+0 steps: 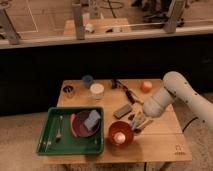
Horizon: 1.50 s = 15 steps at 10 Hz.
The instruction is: Place towel in red bowl
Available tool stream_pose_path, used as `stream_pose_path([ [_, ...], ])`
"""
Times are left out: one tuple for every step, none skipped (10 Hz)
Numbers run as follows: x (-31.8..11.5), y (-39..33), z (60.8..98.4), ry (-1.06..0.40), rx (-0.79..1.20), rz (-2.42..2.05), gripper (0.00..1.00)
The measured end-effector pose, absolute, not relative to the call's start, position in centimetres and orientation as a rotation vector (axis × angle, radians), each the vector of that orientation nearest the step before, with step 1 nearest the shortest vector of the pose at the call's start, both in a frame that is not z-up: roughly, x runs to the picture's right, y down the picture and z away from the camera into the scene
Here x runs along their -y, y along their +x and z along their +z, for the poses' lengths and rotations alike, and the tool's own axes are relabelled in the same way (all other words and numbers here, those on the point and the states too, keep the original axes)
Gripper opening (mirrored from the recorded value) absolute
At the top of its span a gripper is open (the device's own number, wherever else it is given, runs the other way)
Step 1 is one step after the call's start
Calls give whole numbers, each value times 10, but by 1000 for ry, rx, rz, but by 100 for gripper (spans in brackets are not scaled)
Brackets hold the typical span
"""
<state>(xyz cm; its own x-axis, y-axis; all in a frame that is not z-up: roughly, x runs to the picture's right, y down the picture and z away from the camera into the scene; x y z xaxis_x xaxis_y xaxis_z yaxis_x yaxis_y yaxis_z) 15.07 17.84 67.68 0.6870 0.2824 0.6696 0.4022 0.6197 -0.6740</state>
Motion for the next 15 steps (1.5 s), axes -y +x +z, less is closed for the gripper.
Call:
stream_pose_path([
  [-181,147,676,-934,840,-99,0],
  [-183,141,675,-943,834,-121,0],
  [-186,136,675,-949,825,-139,0],
  [-189,132,675,-957,808,-153,0],
  [-192,126,677,-966,788,-170,0],
  [-196,119,680,-984,767,-196,0],
  [-206,114,686,-1031,731,-242,0],
  [-214,111,689,-1061,706,-277,0],
  [-218,108,691,-1081,687,-304,0],
  [-218,108,691,-1081,687,-303,0],
  [-219,110,691,-1081,686,-300,0],
  [-218,108,691,-1082,687,-304,0],
  [-214,108,692,-1081,688,-302,0],
  [-210,107,694,-1082,684,-303,0],
  [-208,103,697,-1087,675,-311,0],
])
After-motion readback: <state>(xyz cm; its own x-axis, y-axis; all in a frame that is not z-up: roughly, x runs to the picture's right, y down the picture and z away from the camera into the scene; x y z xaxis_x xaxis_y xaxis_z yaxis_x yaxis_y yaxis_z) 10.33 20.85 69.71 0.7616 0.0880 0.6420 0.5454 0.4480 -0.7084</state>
